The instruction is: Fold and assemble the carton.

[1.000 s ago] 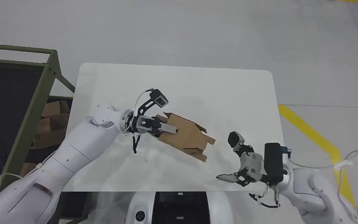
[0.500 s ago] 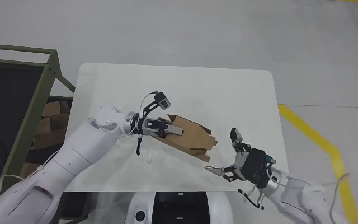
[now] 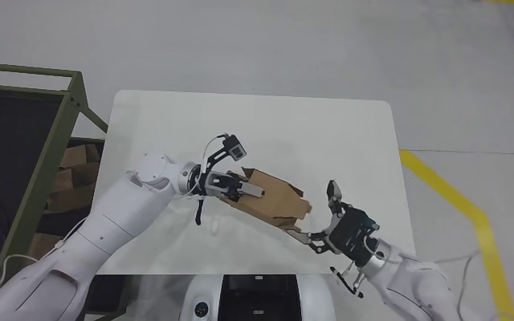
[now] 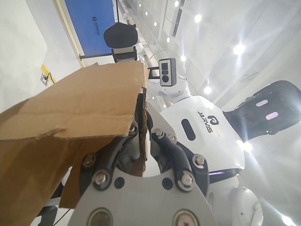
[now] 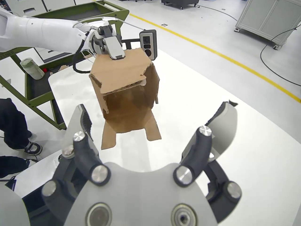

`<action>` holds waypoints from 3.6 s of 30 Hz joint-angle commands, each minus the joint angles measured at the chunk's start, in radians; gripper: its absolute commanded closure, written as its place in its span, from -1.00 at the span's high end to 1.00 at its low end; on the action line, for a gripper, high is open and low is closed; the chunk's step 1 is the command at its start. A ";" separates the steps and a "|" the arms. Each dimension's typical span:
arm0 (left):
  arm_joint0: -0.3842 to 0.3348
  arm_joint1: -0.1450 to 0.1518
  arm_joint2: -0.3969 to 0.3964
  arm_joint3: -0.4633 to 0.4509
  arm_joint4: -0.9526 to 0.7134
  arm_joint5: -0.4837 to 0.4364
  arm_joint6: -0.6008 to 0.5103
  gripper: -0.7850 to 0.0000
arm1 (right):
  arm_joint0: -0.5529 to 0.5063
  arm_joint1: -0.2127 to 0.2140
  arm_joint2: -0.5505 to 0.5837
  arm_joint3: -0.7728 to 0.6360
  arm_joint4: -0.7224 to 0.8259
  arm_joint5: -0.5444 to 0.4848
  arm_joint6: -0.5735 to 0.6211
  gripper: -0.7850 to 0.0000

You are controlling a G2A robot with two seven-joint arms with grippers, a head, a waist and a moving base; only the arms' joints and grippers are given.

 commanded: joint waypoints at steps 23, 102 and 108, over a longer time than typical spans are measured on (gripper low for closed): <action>0.015 -0.036 -0.030 0.000 0.042 0.032 -0.036 -1.00 | 0.056 -0.034 -0.046 0.017 0.017 0.083 0.077 1.00; 0.056 -0.108 -0.131 0.018 0.120 0.084 -0.093 -1.00 | 0.112 -0.047 -0.020 0.018 0.067 -0.400 0.253 0.98; 0.058 -0.112 -0.132 0.018 0.126 0.085 -0.099 -1.00 | 0.104 -0.049 -0.013 0.022 0.063 -0.362 0.212 0.35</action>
